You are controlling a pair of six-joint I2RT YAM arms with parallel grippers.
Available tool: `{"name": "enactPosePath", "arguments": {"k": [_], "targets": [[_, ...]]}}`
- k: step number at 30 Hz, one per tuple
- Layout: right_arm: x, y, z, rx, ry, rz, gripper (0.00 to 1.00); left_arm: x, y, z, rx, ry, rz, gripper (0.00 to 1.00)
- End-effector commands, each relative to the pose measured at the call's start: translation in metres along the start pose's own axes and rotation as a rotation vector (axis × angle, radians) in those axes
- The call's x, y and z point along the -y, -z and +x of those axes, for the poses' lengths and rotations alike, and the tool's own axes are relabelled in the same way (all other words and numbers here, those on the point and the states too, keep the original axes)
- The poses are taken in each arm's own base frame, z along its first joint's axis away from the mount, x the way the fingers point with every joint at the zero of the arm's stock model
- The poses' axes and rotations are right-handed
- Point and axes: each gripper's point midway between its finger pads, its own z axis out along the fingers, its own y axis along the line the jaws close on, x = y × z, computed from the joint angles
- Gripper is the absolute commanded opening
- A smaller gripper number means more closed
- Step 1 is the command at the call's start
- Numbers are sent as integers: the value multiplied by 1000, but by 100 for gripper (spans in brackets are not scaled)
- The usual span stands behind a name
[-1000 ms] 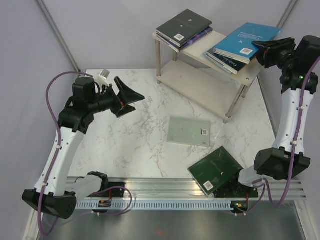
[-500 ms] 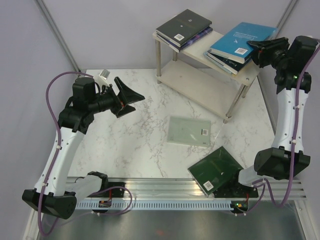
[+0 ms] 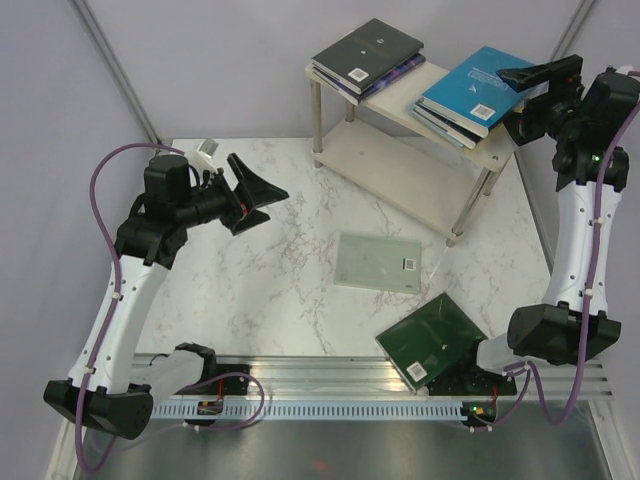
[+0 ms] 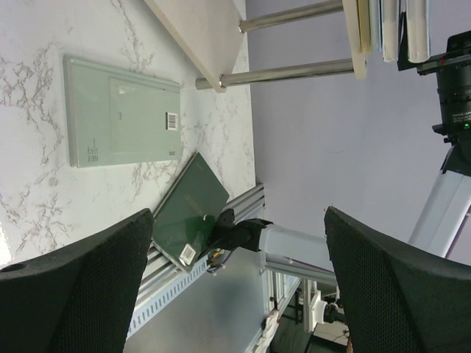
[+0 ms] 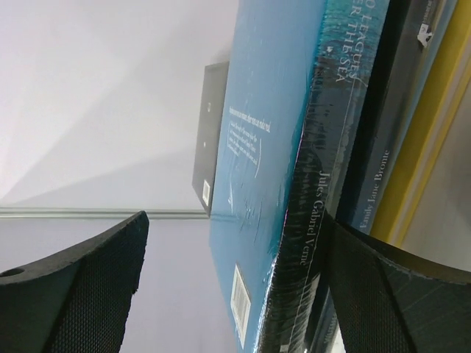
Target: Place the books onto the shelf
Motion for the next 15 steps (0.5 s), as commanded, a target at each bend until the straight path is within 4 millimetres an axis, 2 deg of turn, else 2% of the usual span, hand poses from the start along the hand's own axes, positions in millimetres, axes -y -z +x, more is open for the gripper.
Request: {"name": "enactPosePath", "arguments": {"k": [1,9,15], "targets": [[-27,22,-6,30,122,-38,98,14,9,-7,45,-82,25,100],[-2,29,3,-21,146,59,98,11,5,-9,43,-81,15,100],[10,39,1,-14,163,98,98,8,2,-9,33,-81,9,100]]}}
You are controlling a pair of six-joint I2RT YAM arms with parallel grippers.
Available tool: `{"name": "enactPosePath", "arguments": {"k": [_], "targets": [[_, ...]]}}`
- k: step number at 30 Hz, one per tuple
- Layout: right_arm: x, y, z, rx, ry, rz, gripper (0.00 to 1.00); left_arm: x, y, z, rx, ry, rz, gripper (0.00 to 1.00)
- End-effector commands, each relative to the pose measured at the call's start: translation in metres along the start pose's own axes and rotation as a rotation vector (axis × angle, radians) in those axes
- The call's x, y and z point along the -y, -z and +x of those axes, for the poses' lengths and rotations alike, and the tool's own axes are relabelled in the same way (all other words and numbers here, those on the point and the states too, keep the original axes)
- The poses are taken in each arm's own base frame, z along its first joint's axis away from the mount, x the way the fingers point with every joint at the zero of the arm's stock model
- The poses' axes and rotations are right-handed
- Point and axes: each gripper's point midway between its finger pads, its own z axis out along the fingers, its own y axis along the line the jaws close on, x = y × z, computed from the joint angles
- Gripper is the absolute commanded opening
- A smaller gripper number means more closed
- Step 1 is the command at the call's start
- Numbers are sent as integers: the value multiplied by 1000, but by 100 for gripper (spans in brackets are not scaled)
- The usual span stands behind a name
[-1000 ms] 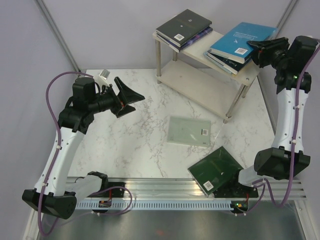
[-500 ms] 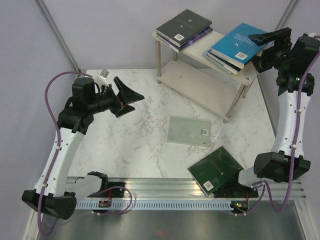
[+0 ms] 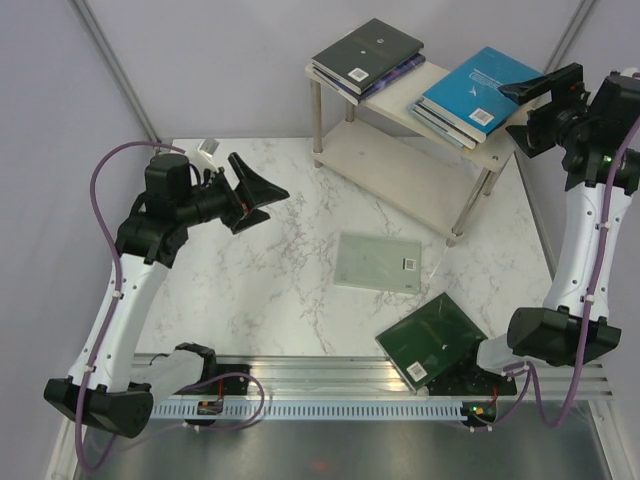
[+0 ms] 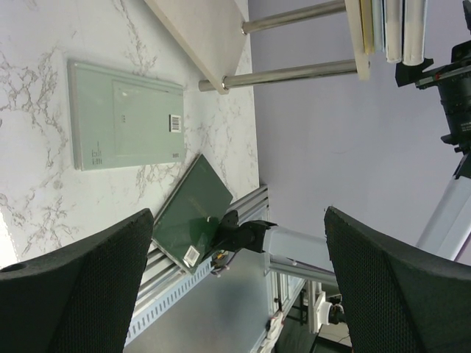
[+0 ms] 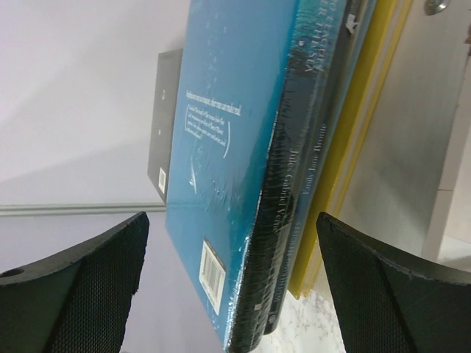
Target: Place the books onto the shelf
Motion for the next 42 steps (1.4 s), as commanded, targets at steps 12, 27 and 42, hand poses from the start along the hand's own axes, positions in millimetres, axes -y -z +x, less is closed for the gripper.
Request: {"name": "enactPosePath", "arguments": {"k": [12,27,42], "targets": [[-25,60,6,74,116,-39,98,4,-9,-10,-14,-64,8,100],[149,99,205,-411,414,329,98,-54,-91,25,-214,-75,-164,100],[282,58,277,-661,358,524,98,-131,-172,84,-436,-107,-364,100]]}}
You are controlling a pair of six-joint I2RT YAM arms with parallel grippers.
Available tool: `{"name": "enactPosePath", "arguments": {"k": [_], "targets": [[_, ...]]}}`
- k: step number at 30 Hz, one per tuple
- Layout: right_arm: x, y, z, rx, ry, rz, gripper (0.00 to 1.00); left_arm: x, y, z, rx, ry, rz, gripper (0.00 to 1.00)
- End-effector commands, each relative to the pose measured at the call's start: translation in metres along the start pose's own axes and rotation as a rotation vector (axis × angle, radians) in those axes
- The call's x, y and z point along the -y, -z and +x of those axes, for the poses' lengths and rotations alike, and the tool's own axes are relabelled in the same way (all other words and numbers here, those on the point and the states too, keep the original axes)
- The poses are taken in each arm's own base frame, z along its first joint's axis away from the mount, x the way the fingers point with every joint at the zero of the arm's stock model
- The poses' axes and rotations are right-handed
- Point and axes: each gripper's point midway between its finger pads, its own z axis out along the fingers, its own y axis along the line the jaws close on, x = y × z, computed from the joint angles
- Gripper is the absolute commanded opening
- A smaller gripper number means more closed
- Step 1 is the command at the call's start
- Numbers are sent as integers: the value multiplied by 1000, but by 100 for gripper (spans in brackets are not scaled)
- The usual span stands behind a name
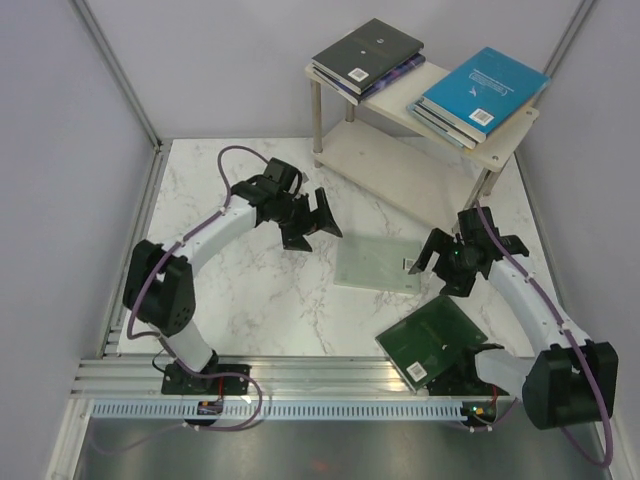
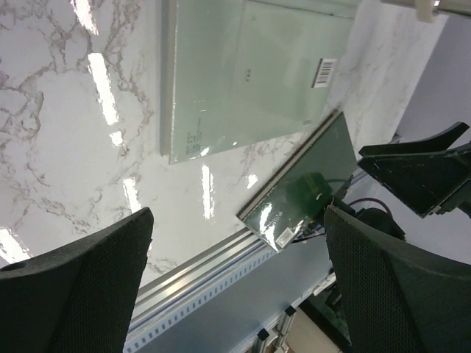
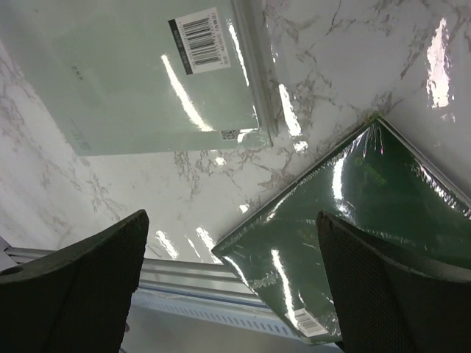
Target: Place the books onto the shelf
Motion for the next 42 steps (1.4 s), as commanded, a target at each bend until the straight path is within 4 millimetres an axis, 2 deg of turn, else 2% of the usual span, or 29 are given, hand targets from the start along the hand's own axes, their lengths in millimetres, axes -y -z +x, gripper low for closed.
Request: {"name": "enactPosePath", "arguments": {"k": [1,5,9,16,21,27,30,31,32,35,36,38,41,42], "targets": [[-11,-18,-18,49,36,-52,98,-1,-17,-10,14,-83,-32,100],[-9,-38,-28,49,27,-31,98,-10,-42,-11,-21,-73,-60,100],[-11,-56,-37,55,26,-33,98,-11,-56,-20,-23,-73,-69,100],[6,-92,-36,24,-1,21,98,-26,-79,-24,-36,-56,-104,100],[11,-111,-34,3,-11,27,98,-30,-88,-25,-36,-48,-117,100],[17,-129,-21,-37,-31,7,98,-28,-110,-9,-108,-29,-81,100],[13,-136,-13,-59,-46,-54,95,-48,-119,10,-156,-7,-123,100],[13,-139,-8,-74,-56,-65,93,-22,-123,7,-159,26,7,100],[10,-142,-6,-72,-62,-95,90,-20,-124,12,-169,31,46,100],[-2,-138,-2,-87,-68,-167,84,-22,-122,21,-183,61,80,100],[-9,-131,-5,-70,-55,-203,81,-14,-119,21,-179,52,121,100],[-17,-122,-8,-48,-44,-237,79,-14,-115,25,-184,58,145,100],[-34,-102,-16,-4,-32,-308,69,-3,-102,27,-171,53,220,100],[-41,-94,-19,14,-36,-338,67,8,-93,22,-143,44,264,100]]}}
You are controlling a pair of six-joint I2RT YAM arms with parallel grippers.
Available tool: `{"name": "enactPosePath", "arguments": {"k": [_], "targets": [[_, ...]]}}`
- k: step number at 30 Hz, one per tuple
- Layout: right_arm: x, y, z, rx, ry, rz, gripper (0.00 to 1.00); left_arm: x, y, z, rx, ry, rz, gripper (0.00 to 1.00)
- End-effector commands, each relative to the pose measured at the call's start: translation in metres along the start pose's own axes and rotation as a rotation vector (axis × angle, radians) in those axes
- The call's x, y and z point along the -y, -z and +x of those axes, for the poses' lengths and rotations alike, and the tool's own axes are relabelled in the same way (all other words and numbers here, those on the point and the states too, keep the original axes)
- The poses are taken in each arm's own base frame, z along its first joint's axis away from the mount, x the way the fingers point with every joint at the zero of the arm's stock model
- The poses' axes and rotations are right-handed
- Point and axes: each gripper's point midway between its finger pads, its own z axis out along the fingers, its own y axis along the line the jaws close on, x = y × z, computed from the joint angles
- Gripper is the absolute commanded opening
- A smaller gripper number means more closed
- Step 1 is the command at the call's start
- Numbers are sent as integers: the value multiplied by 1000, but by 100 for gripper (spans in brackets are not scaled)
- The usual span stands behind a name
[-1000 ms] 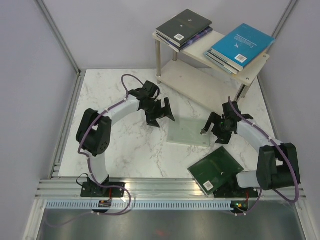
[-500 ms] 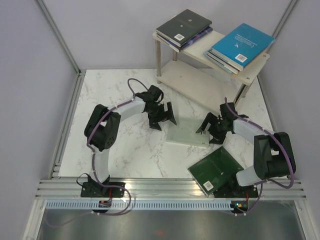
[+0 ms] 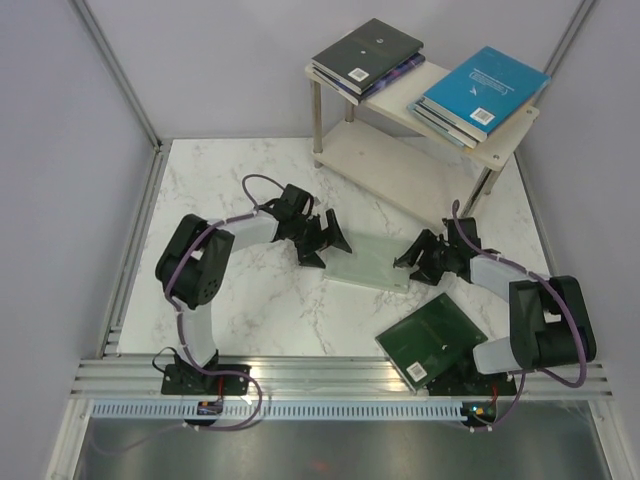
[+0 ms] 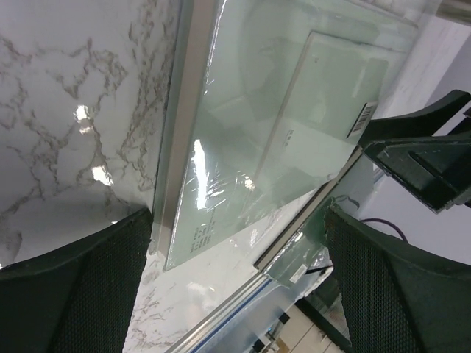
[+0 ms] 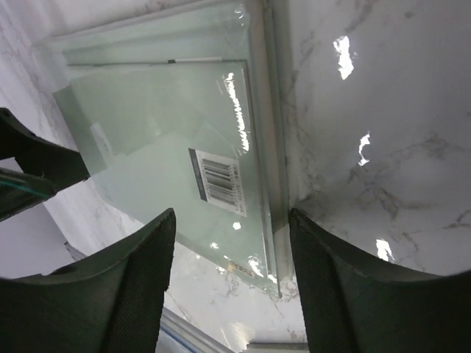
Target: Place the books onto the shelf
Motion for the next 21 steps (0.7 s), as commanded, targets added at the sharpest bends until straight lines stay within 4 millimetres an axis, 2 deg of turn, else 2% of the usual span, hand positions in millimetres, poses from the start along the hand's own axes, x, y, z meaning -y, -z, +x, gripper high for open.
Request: {"name": "enactPosePath", "arguments": {"k": [1,5,8,11,14,17,21], "targets": [[-21,7,7,2,-4,-92,65,49,12,20,-44,-19,230,100],[-45,23,9,10,-8,-197,51,63,34,19,-6,-14,339,100],[-72,44,7,35,-2,-309,42,67,51,19,17,0,390,100],[-106,74,3,81,14,-441,30,61,59,19,33,12,396,100],[-137,100,5,73,15,-557,18,50,58,22,34,20,387,99],[-158,117,16,39,39,-621,12,42,56,27,27,35,384,99],[-184,129,45,-44,98,-700,9,39,53,30,18,40,391,99]]}}
